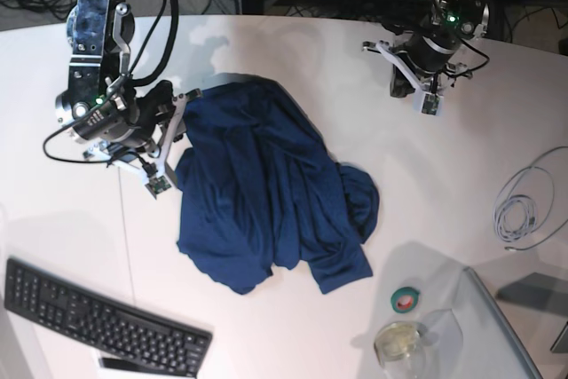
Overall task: Layout the t-shirt on the table in an organized manner, then fold the t-shirt properly
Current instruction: 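Move the right gripper to the shirt's collar edge and grasp it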
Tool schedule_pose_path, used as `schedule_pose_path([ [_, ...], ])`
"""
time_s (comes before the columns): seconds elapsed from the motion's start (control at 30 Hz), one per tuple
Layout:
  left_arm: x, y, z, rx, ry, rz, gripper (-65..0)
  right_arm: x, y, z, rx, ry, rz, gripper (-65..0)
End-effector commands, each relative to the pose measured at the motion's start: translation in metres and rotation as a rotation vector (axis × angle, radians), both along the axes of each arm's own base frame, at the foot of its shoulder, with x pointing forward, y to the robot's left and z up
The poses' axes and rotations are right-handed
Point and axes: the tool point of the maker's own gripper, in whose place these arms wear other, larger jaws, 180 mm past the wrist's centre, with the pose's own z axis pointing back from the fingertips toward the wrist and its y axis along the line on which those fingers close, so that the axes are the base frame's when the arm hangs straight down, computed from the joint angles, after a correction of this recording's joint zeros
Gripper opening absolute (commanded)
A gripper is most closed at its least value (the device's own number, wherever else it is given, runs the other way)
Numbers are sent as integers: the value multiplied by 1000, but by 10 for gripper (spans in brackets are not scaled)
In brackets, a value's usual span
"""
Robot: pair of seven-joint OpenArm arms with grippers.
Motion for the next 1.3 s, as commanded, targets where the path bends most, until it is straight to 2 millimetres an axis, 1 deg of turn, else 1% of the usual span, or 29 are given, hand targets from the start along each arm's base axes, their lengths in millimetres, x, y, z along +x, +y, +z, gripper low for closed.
schedule_pose_path([
  [0.0,4,2,6,0,-26,-1,-650,9,2,9,10,-38,-3,-401],
  [0.07,3,2,6,2,-24,-3,-650,9,2,7,11,-33,-2,-401],
  [0.13,2,2,5,2,-23,-3,-650,8,6,1,20,-13,-1,-401],
  [0.23,2,2,5,2,-23,-3,-650,3,9,-15,31,43,4,-402],
  [0.27,2,2,5,2,-21,-3,-650,2,11,-18,38,47,5,-404],
  [0.33,2,2,5,2,-21,-3,-650,3,16,-18,62,21,6,-404],
  [0.4,2,3,5,4,-21,-3,-650,-1,18,-21,75,13,5,-401],
  [0.53,2,3,5,5,-21,-4,-650,-3,19,-24,80,22,6,-401],
  [0.9,4,-3,8,-7,-33,-13,-650,-4,19,-25,80,22,6,-401],
  [1.27,10,-4,11,-9,-49,-13,-650,-5,17,-25,75,22,6,-404],
])
